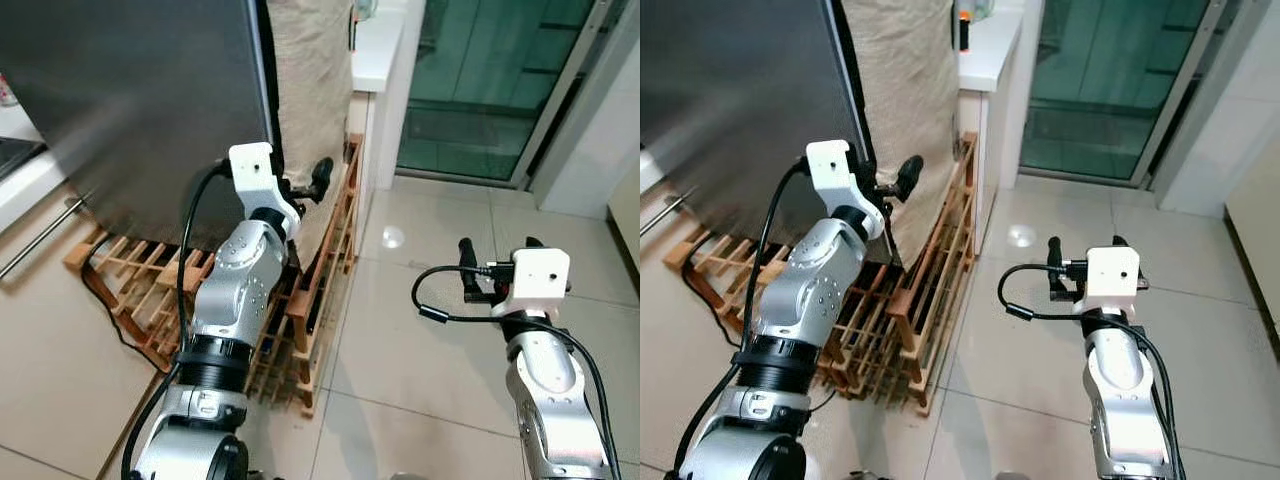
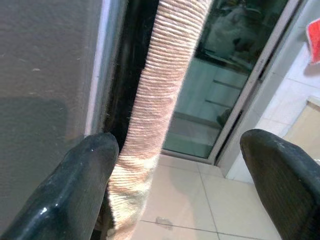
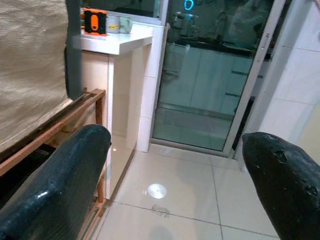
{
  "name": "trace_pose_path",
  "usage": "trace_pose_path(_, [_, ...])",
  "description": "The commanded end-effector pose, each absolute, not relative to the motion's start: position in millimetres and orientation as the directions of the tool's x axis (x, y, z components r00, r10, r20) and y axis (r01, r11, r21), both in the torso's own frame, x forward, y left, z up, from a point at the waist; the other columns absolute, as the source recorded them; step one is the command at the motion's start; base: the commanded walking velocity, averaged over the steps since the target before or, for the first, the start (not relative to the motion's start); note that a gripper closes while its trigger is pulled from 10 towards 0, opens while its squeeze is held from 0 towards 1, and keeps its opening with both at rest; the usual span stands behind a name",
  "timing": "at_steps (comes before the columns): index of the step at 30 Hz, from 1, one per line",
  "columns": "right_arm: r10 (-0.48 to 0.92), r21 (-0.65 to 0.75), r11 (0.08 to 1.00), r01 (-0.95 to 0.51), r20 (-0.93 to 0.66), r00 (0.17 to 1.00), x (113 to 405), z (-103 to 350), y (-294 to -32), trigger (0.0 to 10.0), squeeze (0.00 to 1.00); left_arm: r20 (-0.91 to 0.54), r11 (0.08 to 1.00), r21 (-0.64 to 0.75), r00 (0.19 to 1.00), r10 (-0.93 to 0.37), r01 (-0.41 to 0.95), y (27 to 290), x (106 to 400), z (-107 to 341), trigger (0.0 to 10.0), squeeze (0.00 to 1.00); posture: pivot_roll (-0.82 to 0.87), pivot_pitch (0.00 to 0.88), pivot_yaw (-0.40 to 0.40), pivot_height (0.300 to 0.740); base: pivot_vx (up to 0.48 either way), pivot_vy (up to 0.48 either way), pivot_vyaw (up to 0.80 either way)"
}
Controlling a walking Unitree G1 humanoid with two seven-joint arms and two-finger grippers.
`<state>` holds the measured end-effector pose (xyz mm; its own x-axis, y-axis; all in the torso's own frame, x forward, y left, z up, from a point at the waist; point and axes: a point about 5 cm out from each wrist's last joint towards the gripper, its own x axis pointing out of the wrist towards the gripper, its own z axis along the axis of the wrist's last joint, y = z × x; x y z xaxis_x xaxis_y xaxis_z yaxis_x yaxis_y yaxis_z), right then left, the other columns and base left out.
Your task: Restocking fridge
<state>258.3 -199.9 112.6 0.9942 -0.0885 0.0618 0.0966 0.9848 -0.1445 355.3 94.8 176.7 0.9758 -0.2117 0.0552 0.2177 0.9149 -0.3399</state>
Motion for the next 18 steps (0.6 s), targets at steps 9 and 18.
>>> trace_pose_path(9, [-0.090,-0.148,0.984,0.100,0.075,0.993,259.1,115.2,-199.5,10.0,0.75,0.080,0.901,-0.398,0.984,-0.156,0.175,97.2,360.9,182.0,10.0,0.00,-0.25,0.000,0.073,0.740,0.000,0.000,0.00])
trace_pose_path(18, [-0.074,-0.145,0.986,0.084,0.072,0.995,263.6,115.2,-195.7,10.0,0.75,0.078,0.896,-0.290,0.941,-0.329,0.337,39.9,370.0,183.6,10.0,0.00,-0.24,0.000,0.061,0.740,0.000,0.000,0.00])
